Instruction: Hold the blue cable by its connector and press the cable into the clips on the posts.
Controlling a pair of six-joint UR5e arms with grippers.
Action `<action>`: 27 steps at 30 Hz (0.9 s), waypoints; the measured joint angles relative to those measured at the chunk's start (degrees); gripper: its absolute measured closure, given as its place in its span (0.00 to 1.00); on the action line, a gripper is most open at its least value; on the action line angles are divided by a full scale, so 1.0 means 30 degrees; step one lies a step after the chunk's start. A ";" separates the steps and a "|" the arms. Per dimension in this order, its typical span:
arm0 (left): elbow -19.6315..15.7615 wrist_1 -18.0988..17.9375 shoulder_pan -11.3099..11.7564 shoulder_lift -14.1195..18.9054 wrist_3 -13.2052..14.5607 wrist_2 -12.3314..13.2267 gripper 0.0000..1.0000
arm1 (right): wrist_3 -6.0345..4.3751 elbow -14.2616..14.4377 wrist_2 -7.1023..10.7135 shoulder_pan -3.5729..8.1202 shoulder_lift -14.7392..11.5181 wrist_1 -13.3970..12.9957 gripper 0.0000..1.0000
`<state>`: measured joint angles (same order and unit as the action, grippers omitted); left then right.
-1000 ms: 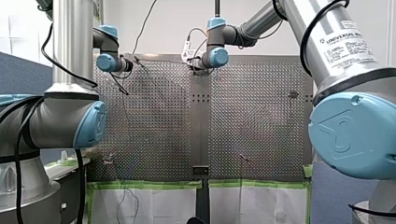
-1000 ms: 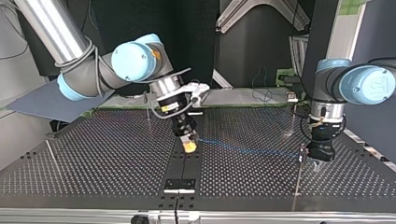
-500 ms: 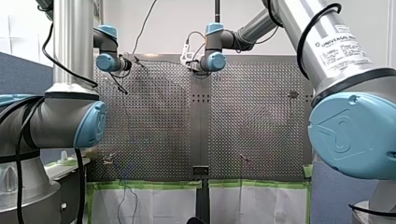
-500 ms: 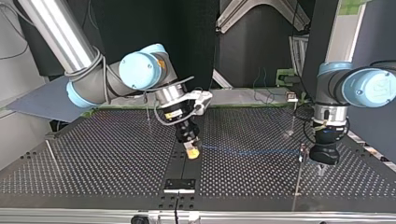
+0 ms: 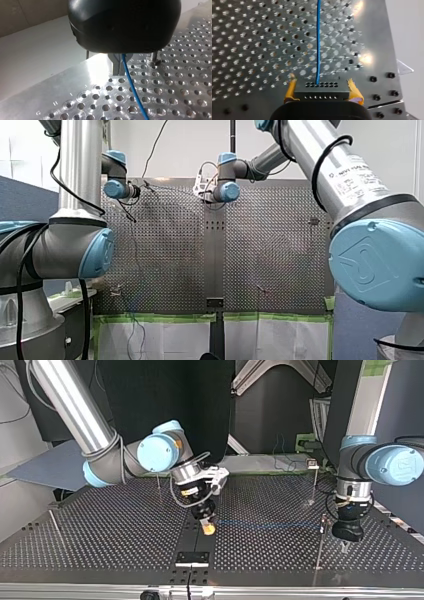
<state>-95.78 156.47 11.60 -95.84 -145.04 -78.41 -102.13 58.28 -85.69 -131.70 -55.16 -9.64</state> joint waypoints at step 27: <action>-0.0024 0.2125 -0.0043 0.0278 0.1904 -0.1217 0.00 | 0.0071 -0.1744 0.0145 0.0067 0.0058 0.0227 1.00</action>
<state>-95.86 162.84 11.47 -95.00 -139.33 -82.06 -101.91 53.05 -85.26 -131.50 -54.98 -8.95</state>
